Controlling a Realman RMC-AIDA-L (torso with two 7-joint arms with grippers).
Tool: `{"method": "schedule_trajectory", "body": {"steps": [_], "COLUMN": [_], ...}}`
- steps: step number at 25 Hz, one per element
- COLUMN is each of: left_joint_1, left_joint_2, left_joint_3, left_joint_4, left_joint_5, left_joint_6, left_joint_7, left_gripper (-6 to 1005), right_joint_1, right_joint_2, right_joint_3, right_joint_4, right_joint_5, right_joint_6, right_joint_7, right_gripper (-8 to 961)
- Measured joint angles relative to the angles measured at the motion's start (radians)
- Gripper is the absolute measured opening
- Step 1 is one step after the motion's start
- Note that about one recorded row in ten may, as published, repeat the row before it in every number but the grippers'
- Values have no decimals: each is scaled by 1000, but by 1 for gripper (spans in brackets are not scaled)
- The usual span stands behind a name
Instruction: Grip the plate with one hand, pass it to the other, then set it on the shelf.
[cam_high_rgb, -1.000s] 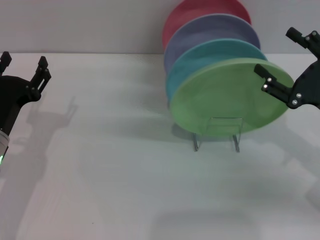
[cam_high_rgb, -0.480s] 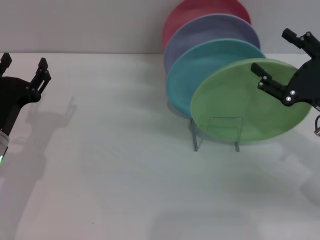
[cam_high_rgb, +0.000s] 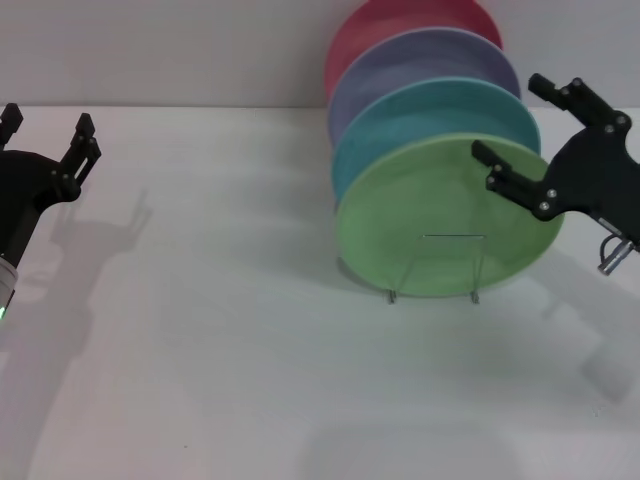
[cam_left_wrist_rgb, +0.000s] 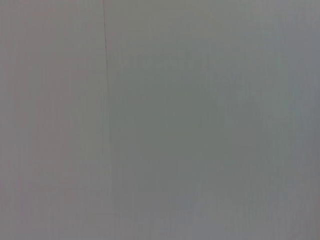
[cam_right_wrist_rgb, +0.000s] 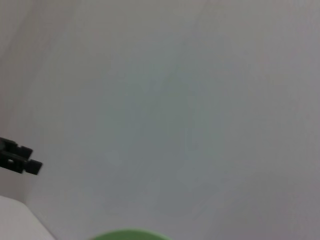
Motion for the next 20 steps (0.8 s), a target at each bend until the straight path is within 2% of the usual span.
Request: {"method": "schedule_trajectory", "body": {"steps": [11, 20], "left_joint_1": [-4, -13], "left_joint_2": [0, -1], "left_joint_3": [-10, -12], "left_joint_4": [3, 13], "left_joint_5": [0, 0], "left_joint_6": [0, 0], "left_joint_7": [0, -1], "left_gripper": [808, 808], "right_joint_1": [-7, -40], "right_joint_2": [1, 4], "right_joint_3": [-13, -5], "right_joint_4": [3, 27], "right_joint_5": [-37, -27], "right_joint_6": [-41, 99], "right_joint_7": [-1, 79], "right_gripper": [795, 796]}}
